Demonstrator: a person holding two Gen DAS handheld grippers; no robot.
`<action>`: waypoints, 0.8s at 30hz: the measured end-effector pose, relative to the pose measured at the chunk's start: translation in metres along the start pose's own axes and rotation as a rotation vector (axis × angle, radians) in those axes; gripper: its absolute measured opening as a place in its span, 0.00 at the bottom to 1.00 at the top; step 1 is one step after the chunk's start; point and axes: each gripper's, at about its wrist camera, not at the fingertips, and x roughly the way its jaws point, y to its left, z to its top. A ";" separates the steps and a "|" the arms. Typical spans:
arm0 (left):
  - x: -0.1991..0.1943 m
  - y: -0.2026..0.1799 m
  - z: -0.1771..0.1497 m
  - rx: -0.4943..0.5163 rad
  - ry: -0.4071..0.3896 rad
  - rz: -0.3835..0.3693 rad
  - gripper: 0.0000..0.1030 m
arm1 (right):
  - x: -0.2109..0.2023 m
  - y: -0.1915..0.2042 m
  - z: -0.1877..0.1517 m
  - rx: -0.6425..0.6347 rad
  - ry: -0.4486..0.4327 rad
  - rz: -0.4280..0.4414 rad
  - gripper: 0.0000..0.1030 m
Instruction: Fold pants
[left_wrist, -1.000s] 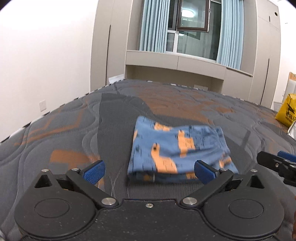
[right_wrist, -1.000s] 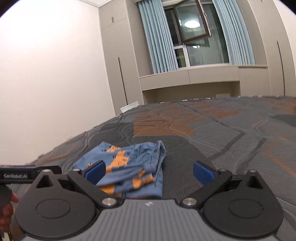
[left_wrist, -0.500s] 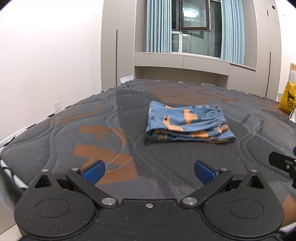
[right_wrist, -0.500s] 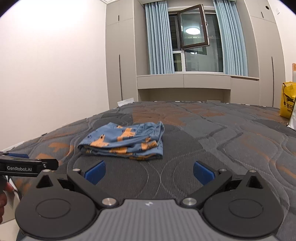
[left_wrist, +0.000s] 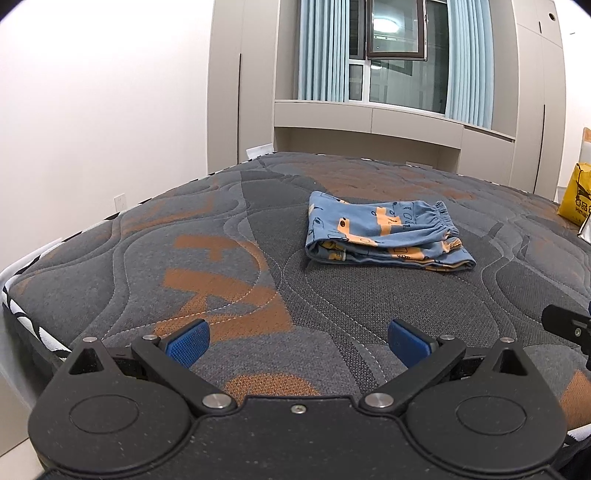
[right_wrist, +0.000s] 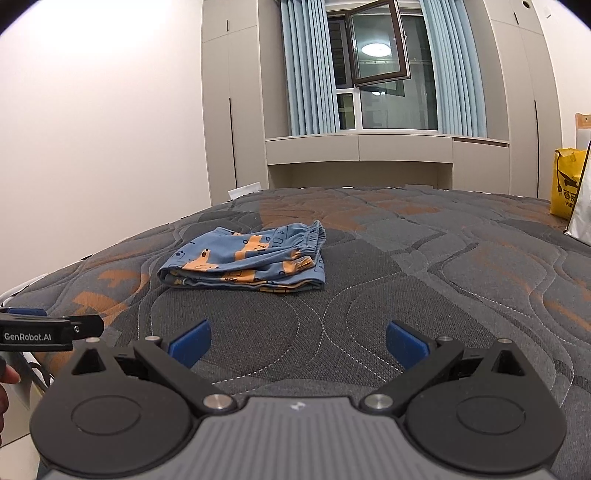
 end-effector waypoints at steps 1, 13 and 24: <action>0.000 0.000 0.000 0.001 -0.001 0.002 0.99 | 0.000 0.000 0.000 0.000 0.000 0.001 1.00; 0.003 -0.004 0.002 0.004 0.018 0.016 0.99 | 0.004 -0.001 0.000 0.006 0.005 0.002 1.00; 0.006 -0.006 0.004 0.002 0.044 0.022 0.99 | 0.007 -0.003 -0.002 0.012 0.011 0.002 1.00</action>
